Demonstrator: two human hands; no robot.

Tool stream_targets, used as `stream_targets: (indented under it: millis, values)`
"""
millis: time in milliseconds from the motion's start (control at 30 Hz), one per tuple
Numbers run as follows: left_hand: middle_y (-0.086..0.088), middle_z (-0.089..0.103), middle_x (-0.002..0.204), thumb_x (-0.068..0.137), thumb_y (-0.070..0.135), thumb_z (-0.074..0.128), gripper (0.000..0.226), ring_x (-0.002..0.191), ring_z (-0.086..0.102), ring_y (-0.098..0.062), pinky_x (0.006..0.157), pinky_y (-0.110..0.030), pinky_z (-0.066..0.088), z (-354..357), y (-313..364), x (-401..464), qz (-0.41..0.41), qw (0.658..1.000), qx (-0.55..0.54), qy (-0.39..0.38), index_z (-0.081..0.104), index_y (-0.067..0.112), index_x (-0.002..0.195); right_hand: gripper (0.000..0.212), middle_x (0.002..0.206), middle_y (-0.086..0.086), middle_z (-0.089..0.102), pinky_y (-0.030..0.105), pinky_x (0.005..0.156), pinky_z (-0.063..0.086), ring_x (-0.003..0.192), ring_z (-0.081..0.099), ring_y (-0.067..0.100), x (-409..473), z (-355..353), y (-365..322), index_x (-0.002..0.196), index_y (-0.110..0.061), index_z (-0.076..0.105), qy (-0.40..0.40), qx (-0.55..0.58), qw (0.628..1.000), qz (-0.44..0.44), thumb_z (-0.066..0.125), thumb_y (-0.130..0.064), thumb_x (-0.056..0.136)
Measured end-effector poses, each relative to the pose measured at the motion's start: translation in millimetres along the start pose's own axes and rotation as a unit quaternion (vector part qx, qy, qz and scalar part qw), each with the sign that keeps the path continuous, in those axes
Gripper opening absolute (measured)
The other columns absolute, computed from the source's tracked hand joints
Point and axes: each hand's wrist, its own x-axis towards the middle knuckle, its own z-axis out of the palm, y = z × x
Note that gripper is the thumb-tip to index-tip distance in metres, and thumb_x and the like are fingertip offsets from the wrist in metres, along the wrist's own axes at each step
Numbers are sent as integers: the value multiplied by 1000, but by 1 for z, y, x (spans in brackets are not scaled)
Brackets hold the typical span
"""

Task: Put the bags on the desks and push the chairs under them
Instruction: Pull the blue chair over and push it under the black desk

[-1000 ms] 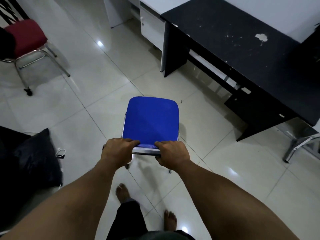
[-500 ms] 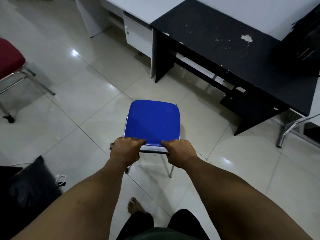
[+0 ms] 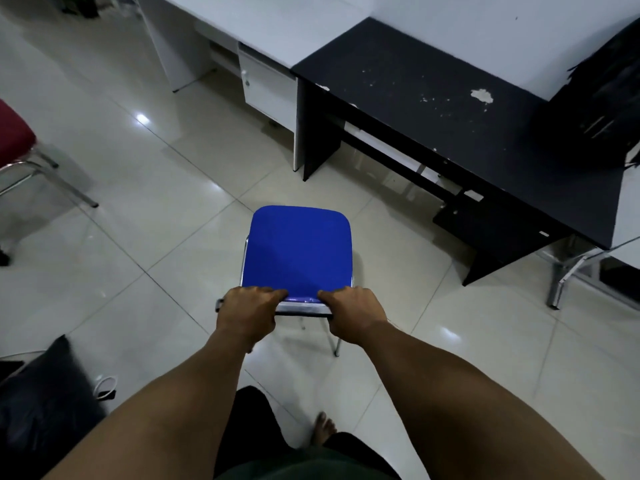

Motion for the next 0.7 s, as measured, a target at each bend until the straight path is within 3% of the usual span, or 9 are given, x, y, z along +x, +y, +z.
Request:
stream_targets:
  millis: [233,333,533,700]
  values:
    - [10,71,70,63,30,80,39,56,67,-17,51,-28,52,-10,-27,41,40,999,7,-10,71,37,100,24,84,0,68,29,60,38,74,63,29,37,-5,2,104,-29,60,26,27,997,64,58,-23,81]
    - [8,73,84,78,30,69,35,68,69,-20,61,-29,53,-12,-44,58,72,997,3,-15,64,36,111,26,86,1,68,30,62,40,77,64,30,53,-10,-5,107,-30,61,27,23,995,96,58,-25,82]
    - [4,74,89,81,29,69,34,77,71,-24,67,-34,58,-18,-80,84,131,991,-8,-28,63,33,114,27,85,-1,69,31,67,51,76,63,26,80,-12,-23,109,-29,64,33,50,986,158,58,-27,82]
    - [4,73,92,85,34,66,34,82,72,-23,71,-35,59,-17,-100,96,169,985,-4,-36,61,33,119,24,86,-2,69,30,67,50,77,63,24,95,-13,-34,107,-29,66,29,59,981,184,59,-27,84]
